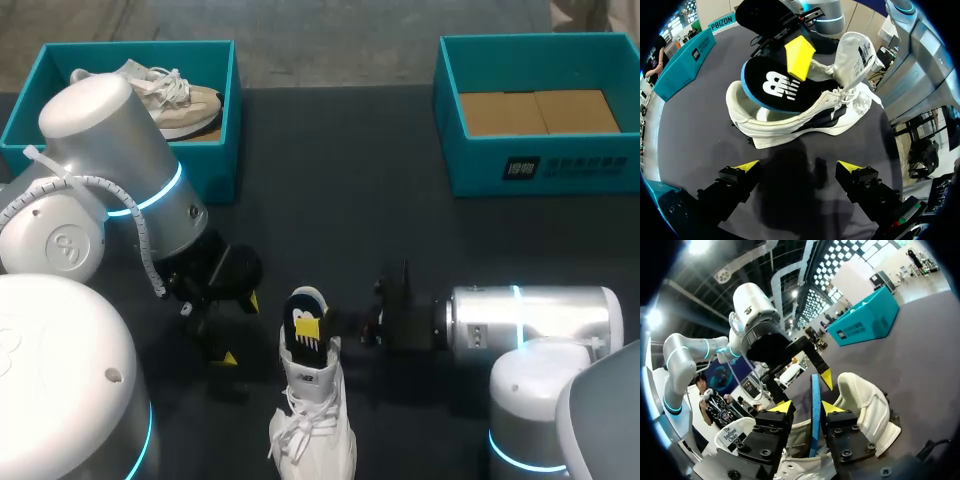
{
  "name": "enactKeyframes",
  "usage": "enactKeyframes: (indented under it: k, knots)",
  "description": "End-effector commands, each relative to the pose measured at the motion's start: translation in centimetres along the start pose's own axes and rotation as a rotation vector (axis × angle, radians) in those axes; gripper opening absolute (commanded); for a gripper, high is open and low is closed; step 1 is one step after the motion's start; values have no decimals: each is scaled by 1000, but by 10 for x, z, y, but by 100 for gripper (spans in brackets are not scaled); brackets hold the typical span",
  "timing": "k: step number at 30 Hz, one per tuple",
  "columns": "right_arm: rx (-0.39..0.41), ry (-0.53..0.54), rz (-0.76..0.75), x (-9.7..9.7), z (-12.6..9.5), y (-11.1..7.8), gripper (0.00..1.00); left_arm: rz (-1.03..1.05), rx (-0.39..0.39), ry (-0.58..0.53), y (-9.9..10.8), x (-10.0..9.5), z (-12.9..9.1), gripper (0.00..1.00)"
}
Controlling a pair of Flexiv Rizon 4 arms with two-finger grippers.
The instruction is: Take the shoe out of the shoebox, open the shoe tongue, remove and reinsert the insole, then place the shoe into the shoebox
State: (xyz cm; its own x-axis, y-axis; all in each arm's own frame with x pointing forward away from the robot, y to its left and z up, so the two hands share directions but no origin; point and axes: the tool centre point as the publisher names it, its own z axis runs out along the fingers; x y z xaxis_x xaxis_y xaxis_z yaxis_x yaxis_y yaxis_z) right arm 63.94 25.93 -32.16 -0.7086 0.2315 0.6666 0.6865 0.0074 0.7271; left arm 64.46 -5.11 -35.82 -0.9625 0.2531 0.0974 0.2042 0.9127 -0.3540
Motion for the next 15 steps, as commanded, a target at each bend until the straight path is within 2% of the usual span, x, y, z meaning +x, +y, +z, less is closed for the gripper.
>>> enactKeyframes:
  k: [1,6,9,10,15]
  knots:
    - [-31,-2,-7,-2,-2,6,24,1,0,-1,0,0,1,100]
    - [-56,-7,-5,-7,-3,12,21,1,0,-1,0,0,1,100]
    - [-62,-9,1,-9,-2,13,2,1,0,-1,0,0,1,100]
    - [-62,-10,11,-10,-1,13,0,1,0,-1,0,0,1,100]
    - [-52,-21,39,-13,0,11,0,1,0,-1,0,0,1,100]
